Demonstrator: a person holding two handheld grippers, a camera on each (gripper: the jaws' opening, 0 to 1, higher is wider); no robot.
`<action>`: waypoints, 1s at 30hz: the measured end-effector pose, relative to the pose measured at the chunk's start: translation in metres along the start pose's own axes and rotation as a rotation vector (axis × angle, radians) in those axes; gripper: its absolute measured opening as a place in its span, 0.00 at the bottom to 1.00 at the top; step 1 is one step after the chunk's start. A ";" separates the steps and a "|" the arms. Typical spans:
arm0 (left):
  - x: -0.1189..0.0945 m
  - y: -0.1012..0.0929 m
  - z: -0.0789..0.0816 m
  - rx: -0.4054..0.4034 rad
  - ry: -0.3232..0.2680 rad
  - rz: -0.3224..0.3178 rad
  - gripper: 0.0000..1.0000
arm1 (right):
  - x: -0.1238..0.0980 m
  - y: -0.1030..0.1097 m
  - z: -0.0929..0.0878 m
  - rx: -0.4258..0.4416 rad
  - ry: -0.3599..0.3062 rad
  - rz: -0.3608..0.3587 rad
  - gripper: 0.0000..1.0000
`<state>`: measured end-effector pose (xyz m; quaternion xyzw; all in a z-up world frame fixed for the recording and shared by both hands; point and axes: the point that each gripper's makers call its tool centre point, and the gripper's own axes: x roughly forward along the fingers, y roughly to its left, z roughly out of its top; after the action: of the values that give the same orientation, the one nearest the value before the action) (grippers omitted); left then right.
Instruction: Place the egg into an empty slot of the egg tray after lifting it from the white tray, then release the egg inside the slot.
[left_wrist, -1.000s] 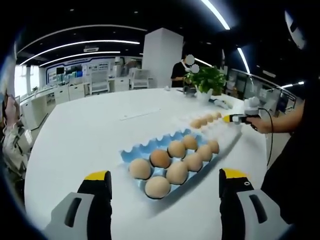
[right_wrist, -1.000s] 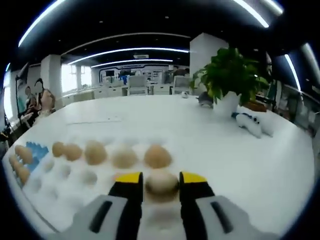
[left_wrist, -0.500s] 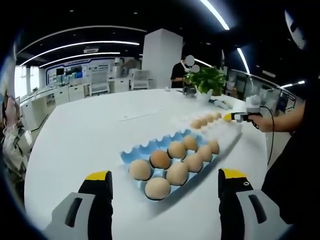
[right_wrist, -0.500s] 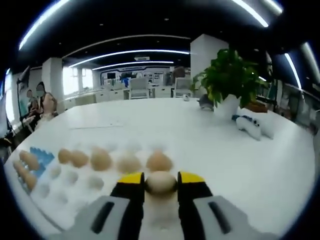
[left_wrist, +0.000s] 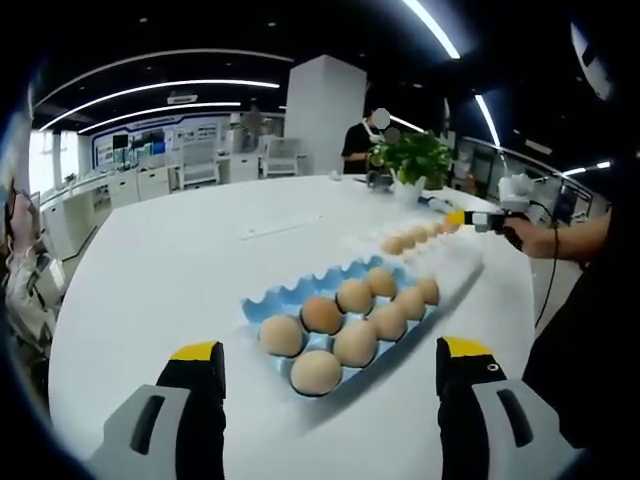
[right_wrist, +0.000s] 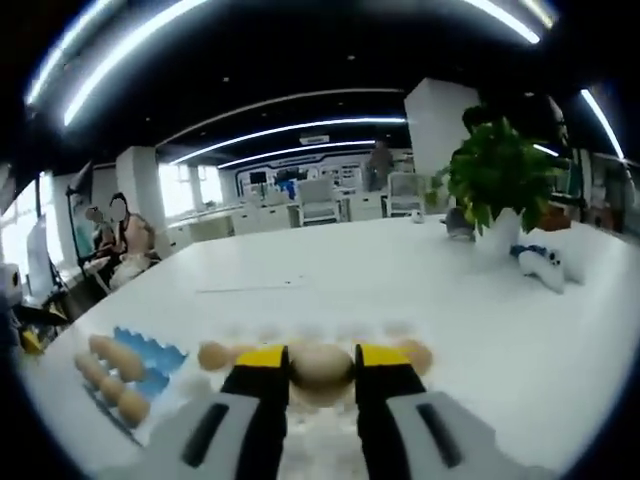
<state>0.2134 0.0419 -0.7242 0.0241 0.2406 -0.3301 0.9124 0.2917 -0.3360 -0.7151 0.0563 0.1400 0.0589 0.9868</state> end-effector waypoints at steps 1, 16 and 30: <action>0.000 0.000 0.000 0.000 0.000 -0.001 0.87 | 0.001 0.010 -0.001 0.005 0.002 0.025 0.25; -0.001 0.001 0.001 0.006 0.003 0.006 0.87 | 0.016 0.110 -0.025 0.004 0.073 0.291 0.25; -0.003 0.001 0.002 0.007 0.001 0.009 0.87 | 0.028 0.168 -0.047 -0.065 0.145 0.459 0.25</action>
<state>0.2131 0.0440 -0.7216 0.0286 0.2397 -0.3267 0.9138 0.2880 -0.1620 -0.7460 0.0507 0.1918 0.2900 0.9362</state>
